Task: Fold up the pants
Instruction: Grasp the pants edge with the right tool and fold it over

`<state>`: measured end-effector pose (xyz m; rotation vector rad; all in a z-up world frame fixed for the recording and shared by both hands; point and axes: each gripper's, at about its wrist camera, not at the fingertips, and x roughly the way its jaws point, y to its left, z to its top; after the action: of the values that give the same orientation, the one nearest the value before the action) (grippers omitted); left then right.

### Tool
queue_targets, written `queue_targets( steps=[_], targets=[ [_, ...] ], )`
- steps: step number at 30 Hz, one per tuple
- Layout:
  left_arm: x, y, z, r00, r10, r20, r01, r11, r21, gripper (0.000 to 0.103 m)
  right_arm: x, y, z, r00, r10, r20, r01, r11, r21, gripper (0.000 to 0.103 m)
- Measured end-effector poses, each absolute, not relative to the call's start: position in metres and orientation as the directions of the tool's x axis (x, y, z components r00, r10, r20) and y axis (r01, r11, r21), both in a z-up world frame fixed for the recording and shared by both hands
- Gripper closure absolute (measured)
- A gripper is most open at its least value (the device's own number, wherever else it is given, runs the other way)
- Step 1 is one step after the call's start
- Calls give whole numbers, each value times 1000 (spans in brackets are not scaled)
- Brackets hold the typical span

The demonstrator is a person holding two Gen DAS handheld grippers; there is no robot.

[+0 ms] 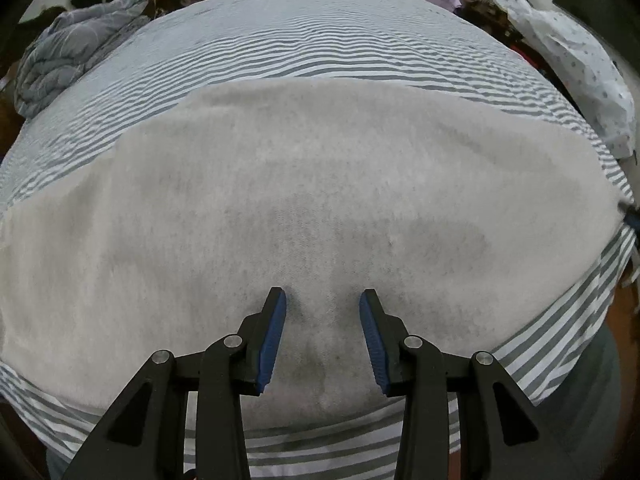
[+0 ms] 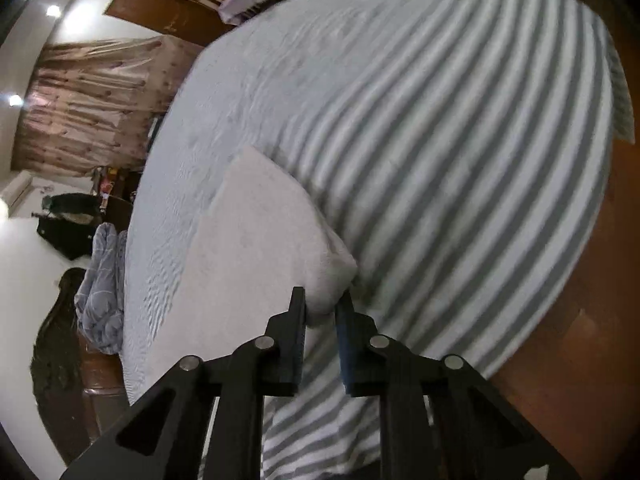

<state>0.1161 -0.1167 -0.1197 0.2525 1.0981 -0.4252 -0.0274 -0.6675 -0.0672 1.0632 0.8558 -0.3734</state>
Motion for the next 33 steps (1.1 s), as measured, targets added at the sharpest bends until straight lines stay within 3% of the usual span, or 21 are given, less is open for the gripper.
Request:
queue_targets(
  steps=[7, 14, 17, 21, 27, 33],
  targets=[
    [112, -121, -123, 417, -198, -887, 441, 898, 6, 58, -6, -670, -34, 696, 130, -706, 575, 487, 657, 91],
    [111, -124, -124, 420, -197, -886, 448, 894, 13, 56, -31, -668, -85, 624, 164, -764, 666, 400, 630, 91],
    [112, -124, -123, 418, -195, -887, 447, 894, 14, 55, -42, -668, -91, 623, 182, -760, 664, 390, 638, 83],
    [112, -126, -123, 419, -189, -888, 446, 895, 20, 55, -54, -662, -87, 673, 192, -714, 614, 394, 684, 73],
    [110, -129, -120, 405, -190, -894, 443, 896, 11, 55, -59, -650, -110, 713, 240, -659, 560, 370, 741, 73],
    [86, -156, -95, 408, -281, -869, 555, 832, -9, 55, -47, -659, -127, 791, 221, -570, 514, 266, 816, 75]
  ],
)
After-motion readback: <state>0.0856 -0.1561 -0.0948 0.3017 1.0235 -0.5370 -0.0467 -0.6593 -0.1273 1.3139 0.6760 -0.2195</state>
